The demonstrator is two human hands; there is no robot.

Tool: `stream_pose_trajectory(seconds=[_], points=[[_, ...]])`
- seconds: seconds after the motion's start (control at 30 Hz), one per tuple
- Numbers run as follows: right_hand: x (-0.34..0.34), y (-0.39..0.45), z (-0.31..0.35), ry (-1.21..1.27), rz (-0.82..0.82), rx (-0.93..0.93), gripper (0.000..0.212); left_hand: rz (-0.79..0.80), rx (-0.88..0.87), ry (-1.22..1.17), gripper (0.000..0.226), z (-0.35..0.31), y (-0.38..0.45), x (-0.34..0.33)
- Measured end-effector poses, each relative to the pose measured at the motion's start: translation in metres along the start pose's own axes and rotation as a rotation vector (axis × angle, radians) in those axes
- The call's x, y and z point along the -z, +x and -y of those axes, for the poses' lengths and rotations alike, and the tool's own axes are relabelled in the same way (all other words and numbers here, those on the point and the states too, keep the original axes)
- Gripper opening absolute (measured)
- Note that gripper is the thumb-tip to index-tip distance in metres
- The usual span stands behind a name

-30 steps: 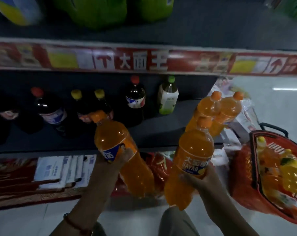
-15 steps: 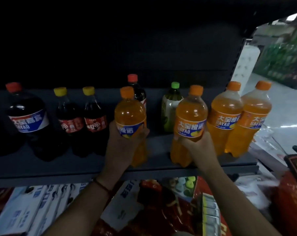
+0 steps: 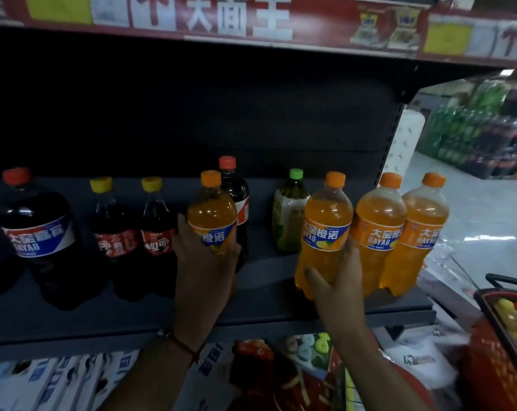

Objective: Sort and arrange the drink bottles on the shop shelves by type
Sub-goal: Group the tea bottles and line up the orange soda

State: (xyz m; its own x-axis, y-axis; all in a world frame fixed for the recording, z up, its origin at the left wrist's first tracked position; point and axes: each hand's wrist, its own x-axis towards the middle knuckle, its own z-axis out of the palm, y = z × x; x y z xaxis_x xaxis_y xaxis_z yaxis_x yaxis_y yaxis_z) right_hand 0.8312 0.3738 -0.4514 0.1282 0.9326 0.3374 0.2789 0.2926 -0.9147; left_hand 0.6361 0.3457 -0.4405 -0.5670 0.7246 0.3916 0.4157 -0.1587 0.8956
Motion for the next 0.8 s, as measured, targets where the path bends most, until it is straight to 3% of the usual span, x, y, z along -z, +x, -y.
stream_pose_trajectory(seconds=[0.07, 0.17, 0.23, 0.3, 0.4, 0.5, 0.57, 0.7, 0.8], points=[[0.003, -0.018, 0.021, -0.085, 0.016, 0.127, 0.087, -0.008, -0.178, 0.227, 0.104, -0.019, -0.006, 0.013], [-0.013, -0.011, 0.060, -0.220, 0.185, 0.370, 0.077, -0.080, -0.536, 0.537, 0.091, -0.051, 0.007, 0.033], [-0.038, 0.020, 0.080, -0.199, 0.257, 0.327, 0.079, -0.056, -0.597, 0.743, 0.096, -0.060, 0.031, 0.037], [-0.064, 0.063, 0.090, -0.227, 0.252, 0.147, 0.089, 0.066, -0.559, 0.917, 0.108, -0.058, 0.050, 0.038], [-0.093, 0.113, 0.088, -0.499, 0.233, -0.104, 0.100, 0.194, -0.480, 0.830, 0.109, -0.046, 0.060, 0.037], [-0.112, 0.139, 0.085, -0.699, 0.203, -0.219, 0.103, 0.161, -0.512, 0.828, 0.105, -0.038, 0.065, 0.038], [-0.116, 0.146, 0.080, -0.673, 0.133, -0.330, 0.108, 0.129, -0.536, 0.827, 0.105, -0.035, 0.068, 0.039], [-0.121, 0.143, 0.049, -0.576, 0.054, -0.249, 0.081, 0.089, -0.585, 0.819, 0.106, -0.028, 0.070, 0.039], [-0.134, 0.139, 0.040, -0.640, -0.049, -0.232, 0.080, 0.088, -0.607, 0.839, 0.108, -0.026, 0.071, 0.039]])
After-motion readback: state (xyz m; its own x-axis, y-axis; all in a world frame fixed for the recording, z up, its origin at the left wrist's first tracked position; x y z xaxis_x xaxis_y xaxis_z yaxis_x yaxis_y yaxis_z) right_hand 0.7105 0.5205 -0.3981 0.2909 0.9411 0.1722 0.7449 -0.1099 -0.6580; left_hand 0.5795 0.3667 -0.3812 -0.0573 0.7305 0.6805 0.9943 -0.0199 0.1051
